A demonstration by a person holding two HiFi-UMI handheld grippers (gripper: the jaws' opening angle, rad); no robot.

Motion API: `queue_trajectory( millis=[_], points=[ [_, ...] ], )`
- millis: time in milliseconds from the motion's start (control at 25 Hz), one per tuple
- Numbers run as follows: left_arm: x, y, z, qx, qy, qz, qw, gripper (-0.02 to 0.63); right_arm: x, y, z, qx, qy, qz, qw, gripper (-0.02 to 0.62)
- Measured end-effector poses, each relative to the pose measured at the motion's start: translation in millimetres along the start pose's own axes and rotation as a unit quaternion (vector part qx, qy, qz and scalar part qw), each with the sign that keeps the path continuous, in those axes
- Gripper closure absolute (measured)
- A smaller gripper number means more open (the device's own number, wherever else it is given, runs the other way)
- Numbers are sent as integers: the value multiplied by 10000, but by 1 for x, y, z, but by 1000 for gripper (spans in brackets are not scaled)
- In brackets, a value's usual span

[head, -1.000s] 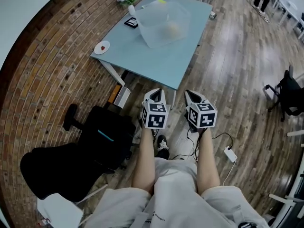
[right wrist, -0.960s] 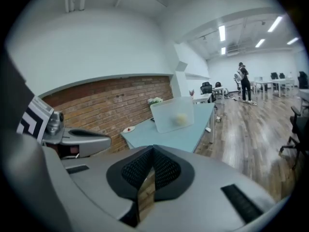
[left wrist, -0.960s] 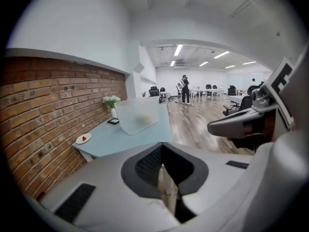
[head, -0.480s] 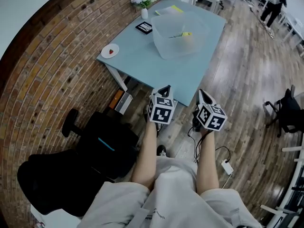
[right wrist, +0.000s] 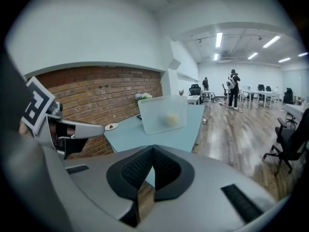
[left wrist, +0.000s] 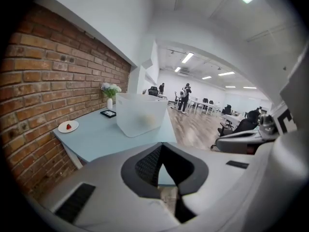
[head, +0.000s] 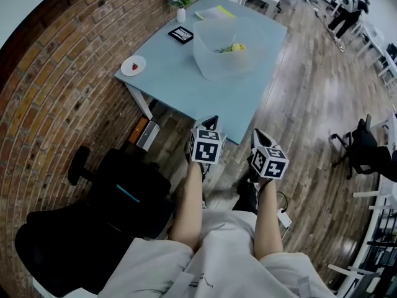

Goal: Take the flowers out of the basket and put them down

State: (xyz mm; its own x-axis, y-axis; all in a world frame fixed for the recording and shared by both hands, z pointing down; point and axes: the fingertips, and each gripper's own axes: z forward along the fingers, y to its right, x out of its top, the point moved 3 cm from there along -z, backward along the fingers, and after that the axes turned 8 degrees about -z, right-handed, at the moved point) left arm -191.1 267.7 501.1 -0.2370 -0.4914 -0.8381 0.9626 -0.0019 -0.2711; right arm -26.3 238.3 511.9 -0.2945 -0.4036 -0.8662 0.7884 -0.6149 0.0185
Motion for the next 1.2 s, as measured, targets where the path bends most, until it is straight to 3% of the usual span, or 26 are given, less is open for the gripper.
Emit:
queue_trajectory(
  millis=[240, 400, 560, 720, 880, 1040, 1200],
  points=[
    [4, -17, 8, 199, 97, -432, 9988, 586, 1, -16, 11, 326, -69, -515, 9981, 579],
    [11, -15, 10, 292, 87, -251, 9992, 586, 2, -14, 19, 519, -266, -870, 9945, 580],
    [18, -11, 14, 300, 79, 3, 9995, 586, 3, -9, 28, 591, -254, -719, 9953, 579],
    [16, -20, 23, 396, -9, -165, 9991, 586, -4, -1, 32, 620, -291, -614, 9958, 578],
    [18, -16, 41, 410, -131, -140, 9990, 586, -6, 26, 30, 493, -212, -289, 9981, 578],
    [28, -1, 62, 349, -76, -457, 9983, 586, -3, 64, 31, 400, -215, -198, 9988, 578],
    [35, 12, 77, 333, -151, -250, 9990, 586, -12, 94, 34, 348, -255, 157, 9989, 579]
  ],
)
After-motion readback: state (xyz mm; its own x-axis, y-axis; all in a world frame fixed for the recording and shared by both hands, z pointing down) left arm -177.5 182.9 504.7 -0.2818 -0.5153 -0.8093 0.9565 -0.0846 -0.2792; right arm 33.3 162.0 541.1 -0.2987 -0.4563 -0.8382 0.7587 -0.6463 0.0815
